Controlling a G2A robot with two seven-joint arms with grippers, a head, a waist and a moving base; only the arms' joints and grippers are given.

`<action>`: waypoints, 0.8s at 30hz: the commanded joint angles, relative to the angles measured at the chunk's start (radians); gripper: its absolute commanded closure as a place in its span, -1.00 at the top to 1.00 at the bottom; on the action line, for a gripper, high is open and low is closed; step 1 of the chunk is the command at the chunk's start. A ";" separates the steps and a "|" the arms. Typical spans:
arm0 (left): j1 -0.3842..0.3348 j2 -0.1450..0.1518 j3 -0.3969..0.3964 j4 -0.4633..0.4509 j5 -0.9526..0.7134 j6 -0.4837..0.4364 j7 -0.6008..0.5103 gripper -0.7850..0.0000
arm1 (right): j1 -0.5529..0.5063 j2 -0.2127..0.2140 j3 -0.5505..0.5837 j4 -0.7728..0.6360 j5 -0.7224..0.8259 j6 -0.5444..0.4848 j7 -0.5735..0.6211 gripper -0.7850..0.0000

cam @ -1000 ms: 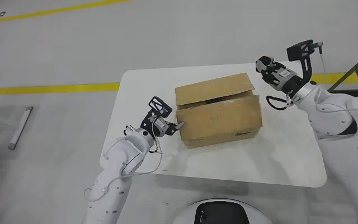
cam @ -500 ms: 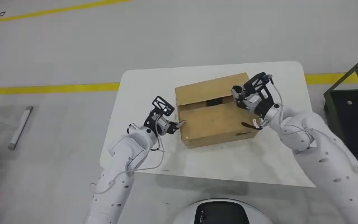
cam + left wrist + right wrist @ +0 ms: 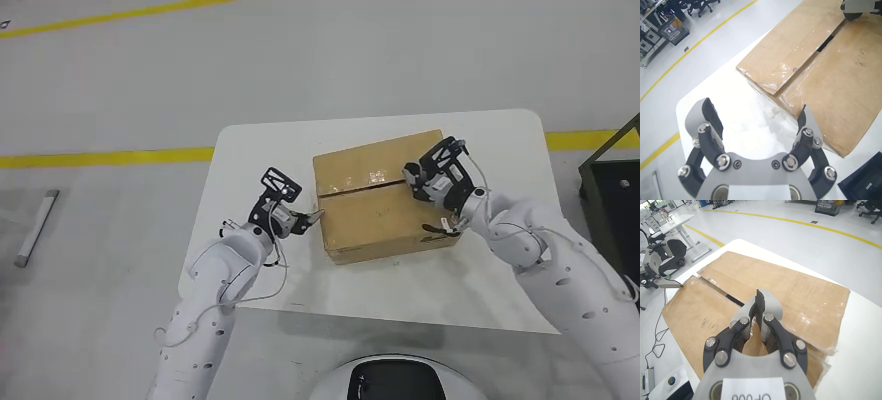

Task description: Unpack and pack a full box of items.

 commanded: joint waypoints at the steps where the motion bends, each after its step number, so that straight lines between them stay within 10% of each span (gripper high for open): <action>1: 0.023 0.004 -0.019 -0.023 -0.003 0.003 -0.007 1.00 | 0.003 -0.001 -0.001 0.003 0.000 -0.002 0.004 -1.00; 24: 0.088 0.017 -0.057 -0.017 0.124 0.008 0.045 1.00 | 0.004 -0.011 -0.009 0.023 -0.006 -0.004 0.005 -1.00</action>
